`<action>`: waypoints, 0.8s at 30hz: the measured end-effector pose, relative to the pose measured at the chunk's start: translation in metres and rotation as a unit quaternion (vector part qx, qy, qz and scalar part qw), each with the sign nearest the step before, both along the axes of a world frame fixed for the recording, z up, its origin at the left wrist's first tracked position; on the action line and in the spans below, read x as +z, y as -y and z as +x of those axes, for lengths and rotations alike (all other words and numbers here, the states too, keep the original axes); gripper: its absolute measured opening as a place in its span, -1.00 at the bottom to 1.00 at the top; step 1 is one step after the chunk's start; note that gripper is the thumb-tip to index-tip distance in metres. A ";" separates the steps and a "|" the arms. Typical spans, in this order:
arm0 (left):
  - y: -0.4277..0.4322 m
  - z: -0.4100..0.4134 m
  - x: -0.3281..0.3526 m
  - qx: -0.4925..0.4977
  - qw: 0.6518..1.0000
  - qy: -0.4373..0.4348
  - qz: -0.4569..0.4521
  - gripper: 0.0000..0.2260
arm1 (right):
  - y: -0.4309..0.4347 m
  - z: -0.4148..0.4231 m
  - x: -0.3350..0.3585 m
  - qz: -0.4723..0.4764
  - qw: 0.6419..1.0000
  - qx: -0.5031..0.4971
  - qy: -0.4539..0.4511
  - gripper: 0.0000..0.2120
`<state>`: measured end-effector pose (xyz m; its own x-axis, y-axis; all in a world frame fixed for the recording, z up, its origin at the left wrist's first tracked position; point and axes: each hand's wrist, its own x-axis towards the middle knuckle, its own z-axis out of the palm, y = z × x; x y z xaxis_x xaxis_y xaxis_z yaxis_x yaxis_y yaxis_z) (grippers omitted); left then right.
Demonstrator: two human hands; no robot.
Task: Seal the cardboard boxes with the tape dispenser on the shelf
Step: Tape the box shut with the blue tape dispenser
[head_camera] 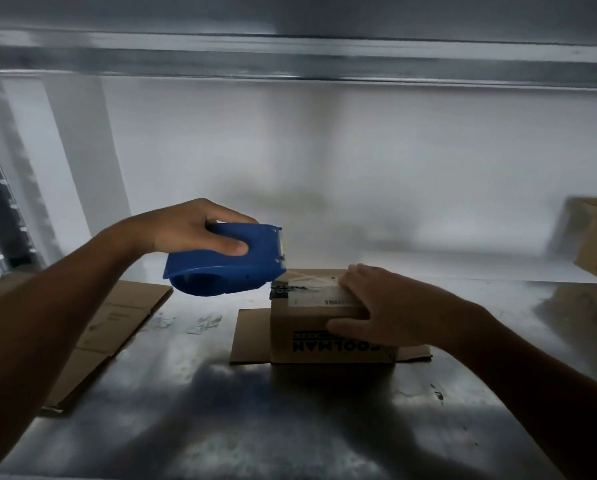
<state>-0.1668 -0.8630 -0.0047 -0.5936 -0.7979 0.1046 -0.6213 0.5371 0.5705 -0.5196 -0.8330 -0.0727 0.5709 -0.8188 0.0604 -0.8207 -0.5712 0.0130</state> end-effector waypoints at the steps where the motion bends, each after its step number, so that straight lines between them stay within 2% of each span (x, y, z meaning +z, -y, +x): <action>1: 0.000 0.000 -0.002 -0.004 1.000 -0.001 0.004 -0.57 | -0.003 0.005 -0.004 -0.004 1.000 -0.001 -0.009 -0.18; 7: 0.001 0.004 -0.010 -0.002 1.000 -0.011 0.023 -0.58 | -0.016 0.021 -0.007 0.030 0.998 -0.035 -0.033 -0.21; 10: 0.003 0.005 -0.015 -0.004 1.000 -0.002 0.022 -0.57 | -0.015 0.036 -0.003 0.008 0.998 -0.051 -0.047 -0.27; 13: 0.001 0.008 -0.019 -0.010 0.999 -0.015 0.030 -0.59 | -0.022 0.053 -0.004 -0.036 0.998 -0.048 -0.019 -0.31; 17: -0.001 0.007 -0.020 -0.006 1.000 -0.010 0.026 -0.60 | -0.026 0.072 -0.014 -0.056 0.995 -0.077 -0.018 -0.12; 20: 0.002 0.010 -0.023 -0.005 0.999 -0.025 0.023 -0.57 | -0.023 0.085 -0.019 -0.096 0.990 -0.098 -0.026 -0.17; 24: 0.005 0.028 -0.036 -0.004 0.999 -0.045 0.017 -0.58 | -0.025 0.089 -0.028 -0.094 0.988 -0.120 -0.020 -0.05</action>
